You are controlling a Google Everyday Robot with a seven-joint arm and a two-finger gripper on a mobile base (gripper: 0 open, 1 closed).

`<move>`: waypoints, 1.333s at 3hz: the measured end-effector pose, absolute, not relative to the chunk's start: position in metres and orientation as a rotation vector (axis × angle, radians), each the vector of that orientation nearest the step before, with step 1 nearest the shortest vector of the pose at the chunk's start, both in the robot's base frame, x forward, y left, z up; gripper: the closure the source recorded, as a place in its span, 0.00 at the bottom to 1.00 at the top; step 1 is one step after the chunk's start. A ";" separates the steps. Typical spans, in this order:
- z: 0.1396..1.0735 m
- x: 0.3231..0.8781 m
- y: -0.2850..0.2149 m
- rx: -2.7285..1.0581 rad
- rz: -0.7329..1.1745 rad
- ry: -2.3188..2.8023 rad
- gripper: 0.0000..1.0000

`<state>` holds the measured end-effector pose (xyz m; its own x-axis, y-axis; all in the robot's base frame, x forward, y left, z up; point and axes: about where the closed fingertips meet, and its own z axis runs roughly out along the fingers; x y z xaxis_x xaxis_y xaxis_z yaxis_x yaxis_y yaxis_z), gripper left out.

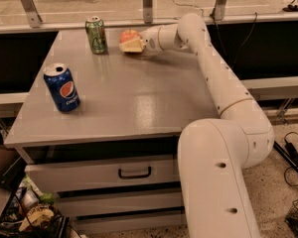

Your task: Move apple near pepsi can

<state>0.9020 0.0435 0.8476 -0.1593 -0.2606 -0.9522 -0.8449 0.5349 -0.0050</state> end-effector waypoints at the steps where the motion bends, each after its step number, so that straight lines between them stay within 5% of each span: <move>1: 0.845 0.902 0.048 -0.942 0.683 1.698 0.87; 2: 0.843 0.902 0.051 -0.945 0.687 1.699 1.00; 4: 0.854 0.897 0.039 -0.941 0.662 1.713 1.00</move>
Offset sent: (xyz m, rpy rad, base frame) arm -0.0001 0.0033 -0.0018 -0.0001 0.0024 0.0039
